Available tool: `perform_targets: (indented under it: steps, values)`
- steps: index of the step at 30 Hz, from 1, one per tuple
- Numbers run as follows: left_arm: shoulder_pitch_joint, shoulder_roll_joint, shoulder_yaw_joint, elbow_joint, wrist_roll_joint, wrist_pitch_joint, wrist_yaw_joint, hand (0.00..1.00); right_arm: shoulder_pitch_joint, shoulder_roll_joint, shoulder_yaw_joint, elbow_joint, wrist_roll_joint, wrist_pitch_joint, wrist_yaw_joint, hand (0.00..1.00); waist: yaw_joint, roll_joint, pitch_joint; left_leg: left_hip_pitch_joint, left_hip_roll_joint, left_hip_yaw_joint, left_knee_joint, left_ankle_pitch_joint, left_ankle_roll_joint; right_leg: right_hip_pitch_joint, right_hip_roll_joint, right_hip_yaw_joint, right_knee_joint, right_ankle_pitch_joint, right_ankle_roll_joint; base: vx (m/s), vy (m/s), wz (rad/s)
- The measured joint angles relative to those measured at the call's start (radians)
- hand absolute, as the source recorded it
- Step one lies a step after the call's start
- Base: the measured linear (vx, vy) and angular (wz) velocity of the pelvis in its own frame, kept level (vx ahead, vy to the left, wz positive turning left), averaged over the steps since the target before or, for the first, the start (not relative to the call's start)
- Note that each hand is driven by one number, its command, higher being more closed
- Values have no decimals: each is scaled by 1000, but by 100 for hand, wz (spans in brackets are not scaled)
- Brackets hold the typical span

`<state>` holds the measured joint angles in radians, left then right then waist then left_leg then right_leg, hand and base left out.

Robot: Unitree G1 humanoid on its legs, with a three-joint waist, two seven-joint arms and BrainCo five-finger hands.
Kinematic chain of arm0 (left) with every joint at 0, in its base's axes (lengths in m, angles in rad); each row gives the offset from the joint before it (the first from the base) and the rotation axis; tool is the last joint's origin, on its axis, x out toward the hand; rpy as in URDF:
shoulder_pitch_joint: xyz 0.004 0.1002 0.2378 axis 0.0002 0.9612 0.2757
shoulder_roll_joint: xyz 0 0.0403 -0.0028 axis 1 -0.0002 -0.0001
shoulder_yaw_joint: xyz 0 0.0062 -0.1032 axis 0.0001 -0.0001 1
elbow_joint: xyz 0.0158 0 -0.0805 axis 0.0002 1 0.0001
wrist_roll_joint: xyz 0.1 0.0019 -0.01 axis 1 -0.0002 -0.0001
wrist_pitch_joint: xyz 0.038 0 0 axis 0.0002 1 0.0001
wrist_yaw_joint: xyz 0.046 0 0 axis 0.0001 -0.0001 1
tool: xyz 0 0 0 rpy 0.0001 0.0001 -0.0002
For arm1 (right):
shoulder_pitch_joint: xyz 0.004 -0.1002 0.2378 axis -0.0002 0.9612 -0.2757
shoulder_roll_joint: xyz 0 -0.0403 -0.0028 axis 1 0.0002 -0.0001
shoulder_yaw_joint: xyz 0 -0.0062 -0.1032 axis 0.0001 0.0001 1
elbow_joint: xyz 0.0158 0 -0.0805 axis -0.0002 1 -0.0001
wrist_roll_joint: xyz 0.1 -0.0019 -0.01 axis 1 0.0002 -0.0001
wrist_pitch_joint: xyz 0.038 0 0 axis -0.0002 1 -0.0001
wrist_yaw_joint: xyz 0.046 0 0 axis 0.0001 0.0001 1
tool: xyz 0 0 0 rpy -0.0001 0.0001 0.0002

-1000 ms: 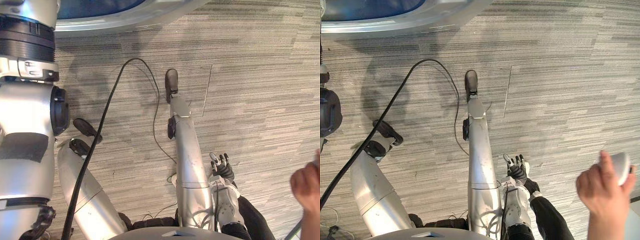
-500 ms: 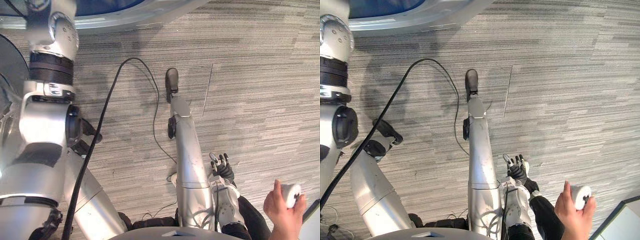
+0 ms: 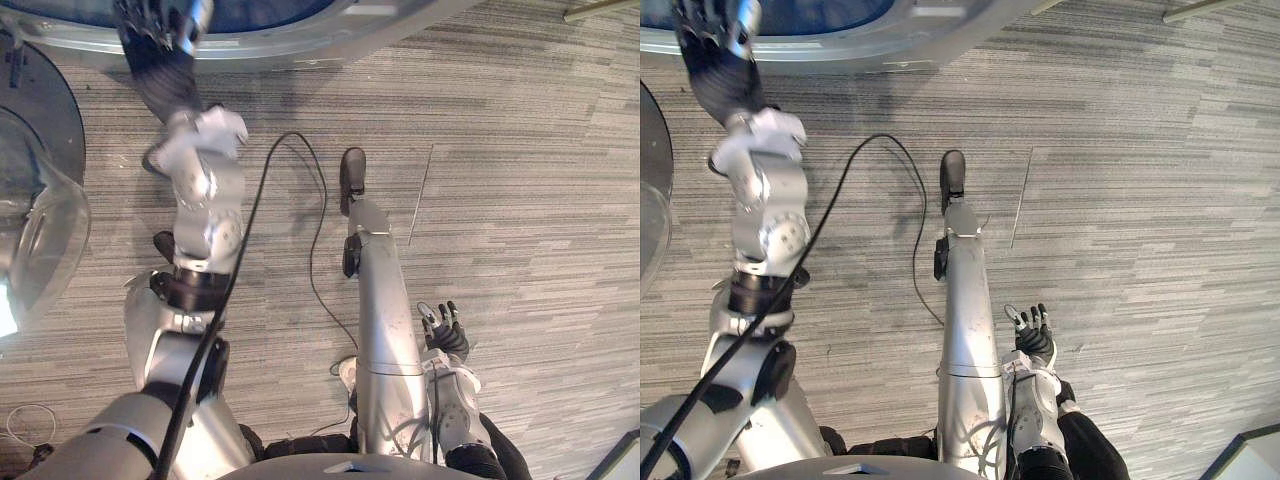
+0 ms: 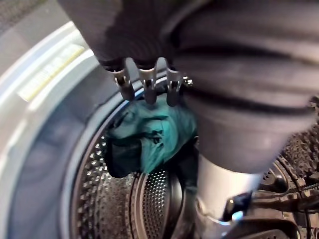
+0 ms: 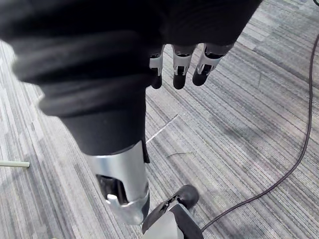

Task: Pick up the laundry basket with both hands and put the clothes into the washing machine.

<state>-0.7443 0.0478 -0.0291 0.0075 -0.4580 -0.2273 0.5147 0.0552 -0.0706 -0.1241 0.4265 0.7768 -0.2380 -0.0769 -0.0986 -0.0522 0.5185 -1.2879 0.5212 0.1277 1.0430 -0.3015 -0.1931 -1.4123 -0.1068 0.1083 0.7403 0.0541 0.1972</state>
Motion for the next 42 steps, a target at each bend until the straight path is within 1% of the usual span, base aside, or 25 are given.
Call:
perform_targets:
  steps: [5, 9, 10, 12, 15, 16, 17, 18, 19, 20, 21, 24, 26, 27, 28, 30, 31, 33, 35, 36, 38, 39, 40, 41, 42]
  values:
    - [203, -40, -67, 2, 11, 0, -75, 0, 0, 2, 0, 3, -11, -3, -14, 0, 27, 2, 1, 92, -12, 6, -28, 3, 0, 87, -11, -5, -16, -4, -5, 28, 55, 8]
    - [342, -42, -111, 21, 14, 4, -137, 0, 0, 2, -17, 43, -22, -3, -39, 0, 48, 4, 1, 192, -54, 26, -104, 29, -1, 168, -42, -7, -45, -15, -8, 36, 47, 24]
    - [384, -42, -132, 60, 38, 14, -164, 0, 0, -2, -28, 59, -29, -2, -41, 0, 60, 8, 3, 246, -66, 41, -139, 41, -1, 211, -52, -7, -59, -18, -9, 65, 33, 30]
    - [473, -42, -173, 114, 76, 34, -212, 0, 0, -16, -35, 94, -37, 0, -40, 0, 69, 23, 6, 351, -93, 52, -205, 62, -3, 304, -72, -13, -81, -22, -9, 79, 23, 30]
    - [549, -39, -195, 200, 126, 51, -283, 0, 1, -27, -36, 149, -39, 7, -39, 0, 88, 37, 2, 495, -117, 71, -291, 80, -6, 435, -90, -31, -134, -25, -10, 115, 24, 18]
    - [576, -38, -192, 284, 165, 63, -323, 0, 1, -37, -37, 191, -42, 19, -37, 0, 89, 51, -4, 599, -135, 82, -358, 101, -4, 540, -106, -48, -176, -25, -9, 118, 40, 24]
    - [583, -37, -186, 321, 179, 68, -338, 0, 3, -38, -37, 209, -46, 25, -37, 0, 89, 55, -7, 643, -144, 85, -386, 108, -3, 584, -116, -60, -191, -27, -8, 141, 51, 38]
    - [601, -38, -167, 381, 190, 78, -364, 0, 7, -39, -43, 243, -71, 36, -36, 0, 88, 64, -14, 736, -162, 92, -440, 121, -1, 672, -133, -75, -214, -36, -5, 155, 44, 36]
    - [624, -46, -141, 434, 190, 85, -381, 0, 21, -39, -47, 268, -77, 45, -35, 0, 88, 78, -35, 816, -177, 96, -494, 136, -2, 751, -147, -93, -238, -43, -4, 156, 40, 33]
    - [639, -51, -122, 461, 190, 90, -389, 0, 31, -39, -48, 283, -78, 48, -34, 0, 90, 84, -62, 848, -184, 100, -521, 146, -1, 779, -151, -99, -248, -43, -4, 167, 20, 26]
    - [666, -56, -76, 527, 212, 98, -398, 0, 43, -38, -56, 311, -80, 60, -33, 0, 93, 92, -118, 909, -196, 109, -581, 164, -2, 828, -161, -114, -271, -50, -1, 189, 1, 17]
    - [704, -58, 51, 698, 312, 114, -418, 0, 62, -27, -79, 349, -117, 85, -23, 0, 90, 118, -202, 1058, -214, 128, -720, 210, -7, 962, -169, -146, -332, -74, -3, 179, -18, 12]
    - [735, -68, 174, 844, 388, 138, -422, 0, 74, -16, -106, 395, -117, 103, -4, 0, 81, 118, -281, 1166, -228, 148, -848, 253, 8, 1051, -169, -177, -399, -76, -1, 166, -1, 16]
    - [755, -71, 224, 914, 418, 149, -422, 0, 83, -7, -139, 424, -120, 110, 9, 0, 76, 135, -327, 1216, -234, 149, -910, 276, 14, 1104, -168, -201, -445, -68, 0, 172, 20, 19]
    - [769, -72, 245, 944, 426, 154, -422, 0, 85, -4, -158, 441, -128, 115, 10, 0, 74, 132, -347, 1234, -238, 149, -937, 284, 16, 1124, -167, -208, -468, -63, 4, 163, 43, 18]
    - [815, -85, 344, 1020, 434, 180, -416, 0, 89, 1, -228, 508, -156, 126, 13, 0, 72, 136, -409, 1295, -249, 152, -996, 292, 26, 1226, -164, -234, -588, -15, 20, 159, 70, 9]
    - [825, -86, 358, 1034, 432, 184, -414, 0, 90, 0, -245, 523, -156, 129, 14, 0, 73, 133, -420, 1302, -252, 152, -999, 291, 26, 1253, -163, -240, -624, 1, 22, 147, 81, 13]
    - [837, -70, 381, 1050, 411, 186, -416, 0, 93, 14, -273, 588, -162, 140, 20, 0, 75, 112, -453, 1318, -261, 147, -1007, 287, 16, 1341, -164, -263, -761, 71, 28, 119, 66, 11]
    - [837, -46, 378, 1073, 411, 187, -418, 0, 91, 26, -285, 629, -196, 156, 32, 0, 72, 87, -466, 1328, -262, 144, -1010, 289, 4, 1370, -160, -271, -804, 88, 25, 77, 19, 5]
    - [835, -41, 367, 1076, 411, 187, -418, 0, 91, 20, -292, 655, -219, 161, 33, 0, 66, 77, -472, 1329, -259, 125, -999, 281, -2, 1390, -155, -283, -811, 85, 22, 57, -2, 12]
    - [832, -41, 348, 1074, 403, 187, -420, 0, 92, 16, -294, 657, -235, 163, 33, 0, 62, 78, -466, 1328, -243, 110, -950, 255, 4, 1421, -145, -293, -807, 69, 14, 45, -12, 15]
    - [833, -41, 339, 1072, 399, 187, -420, 0, 97, 14, -292, 660, -235, 166, 33, 0, 62, 88, -462, 1330, -230, 105, -926, 244, 10, 1430, -135, -291, -797, 56, 7, 56, -47, 16]
    - [834, -38, 330, 1066, 382, 186, -418, 0, 99, 13, -283, 672, -235, 173, 36, 0, 60, 97, -453, 1324, -206, 88, -852, 240, 12, 1447, -116, -284, -764, 15, -14, -8, -71, 16]
    - [835, -37, 326, 1054, 371, 184, -417, 0, 98, 10, -281, 688, -235, 174, 43, 0, 66, 91, -451, 1276, -189, 59, -724, 241, 38, 1451, -113, -284, -724, -16, -9, -8, -71, 17]
    - [836, -39, 324, 1045, 363, 184, -417, 0, 98, 7, -281, 692, -236, 174, 45, 0, 74, 89, -450, 1247, -185, 39, -657, 249, 70, 1451, -113, -283, -708, -30, -10, -108, -84, 5]
